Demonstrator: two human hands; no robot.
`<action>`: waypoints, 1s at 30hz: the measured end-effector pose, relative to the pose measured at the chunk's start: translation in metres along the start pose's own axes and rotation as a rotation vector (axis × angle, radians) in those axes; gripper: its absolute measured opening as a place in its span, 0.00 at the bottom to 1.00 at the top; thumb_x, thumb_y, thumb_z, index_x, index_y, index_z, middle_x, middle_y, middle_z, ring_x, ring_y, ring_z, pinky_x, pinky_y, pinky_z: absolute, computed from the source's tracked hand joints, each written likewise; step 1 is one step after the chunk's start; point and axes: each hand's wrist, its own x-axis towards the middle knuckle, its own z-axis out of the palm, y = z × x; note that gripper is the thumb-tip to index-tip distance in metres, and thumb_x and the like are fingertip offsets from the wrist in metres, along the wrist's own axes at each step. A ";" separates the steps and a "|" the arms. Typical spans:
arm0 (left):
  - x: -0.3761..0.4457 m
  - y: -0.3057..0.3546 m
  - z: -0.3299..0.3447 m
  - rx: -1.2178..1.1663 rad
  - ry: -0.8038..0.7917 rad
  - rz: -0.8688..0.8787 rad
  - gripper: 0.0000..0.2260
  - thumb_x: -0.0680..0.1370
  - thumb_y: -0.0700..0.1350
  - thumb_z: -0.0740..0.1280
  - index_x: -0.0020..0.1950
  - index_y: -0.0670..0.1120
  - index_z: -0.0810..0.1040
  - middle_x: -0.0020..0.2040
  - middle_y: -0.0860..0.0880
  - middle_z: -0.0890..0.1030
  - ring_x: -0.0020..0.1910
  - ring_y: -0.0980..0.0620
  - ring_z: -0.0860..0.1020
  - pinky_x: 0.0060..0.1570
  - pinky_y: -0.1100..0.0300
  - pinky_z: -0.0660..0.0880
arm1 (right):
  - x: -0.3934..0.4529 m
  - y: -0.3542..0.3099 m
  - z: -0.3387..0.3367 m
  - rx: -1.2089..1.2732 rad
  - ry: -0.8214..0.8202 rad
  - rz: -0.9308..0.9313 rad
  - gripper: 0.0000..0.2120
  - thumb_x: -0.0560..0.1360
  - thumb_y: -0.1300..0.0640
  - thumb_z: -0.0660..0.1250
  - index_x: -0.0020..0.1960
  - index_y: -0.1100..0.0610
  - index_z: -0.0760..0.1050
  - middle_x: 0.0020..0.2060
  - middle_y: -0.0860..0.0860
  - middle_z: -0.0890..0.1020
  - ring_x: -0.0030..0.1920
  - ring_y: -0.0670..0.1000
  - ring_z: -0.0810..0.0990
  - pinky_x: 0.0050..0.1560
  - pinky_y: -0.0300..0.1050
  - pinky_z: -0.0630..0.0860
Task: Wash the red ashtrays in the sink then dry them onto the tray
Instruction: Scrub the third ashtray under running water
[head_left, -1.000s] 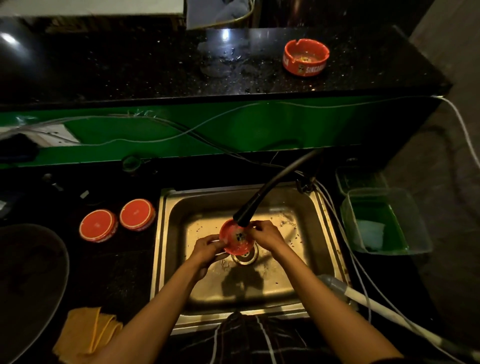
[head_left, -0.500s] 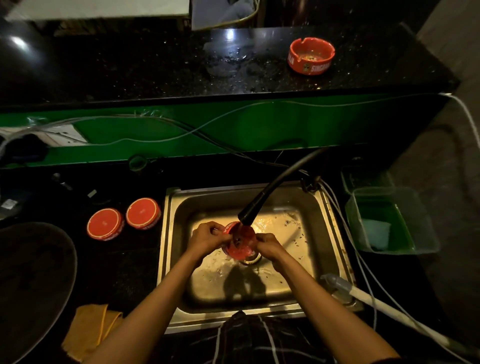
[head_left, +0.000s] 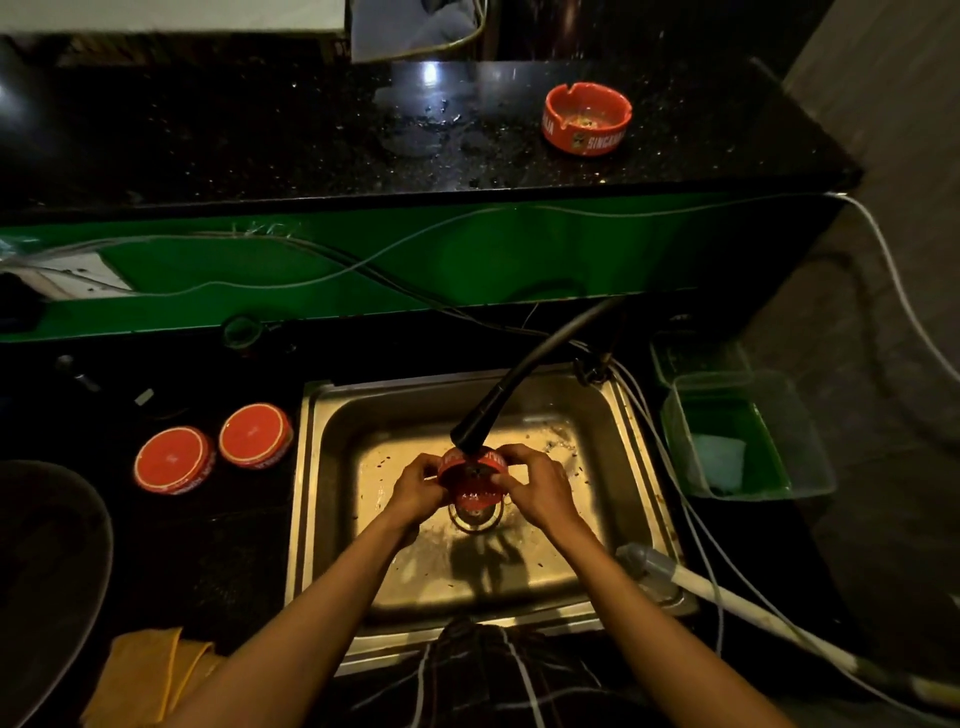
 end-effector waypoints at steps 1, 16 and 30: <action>-0.003 0.000 -0.003 -0.007 0.004 -0.015 0.17 0.71 0.33 0.74 0.57 0.44 0.75 0.55 0.44 0.80 0.54 0.46 0.80 0.51 0.49 0.82 | 0.000 -0.003 0.004 -0.009 -0.001 -0.031 0.15 0.74 0.54 0.72 0.60 0.52 0.80 0.55 0.47 0.85 0.58 0.48 0.81 0.58 0.41 0.72; -0.013 0.002 -0.036 0.024 -0.025 0.047 0.14 0.72 0.47 0.77 0.56 0.49 0.80 0.52 0.45 0.84 0.53 0.47 0.82 0.49 0.52 0.82 | 0.016 -0.010 0.033 0.049 -0.114 0.168 0.16 0.83 0.48 0.58 0.64 0.52 0.77 0.58 0.54 0.84 0.58 0.56 0.81 0.54 0.49 0.77; -0.009 0.042 0.001 0.011 -0.061 -0.129 0.18 0.74 0.52 0.74 0.54 0.41 0.76 0.47 0.42 0.84 0.40 0.49 0.82 0.33 0.63 0.76 | 0.010 0.013 0.006 0.386 -0.199 0.505 0.14 0.80 0.52 0.66 0.51 0.63 0.81 0.44 0.59 0.85 0.37 0.51 0.80 0.35 0.42 0.75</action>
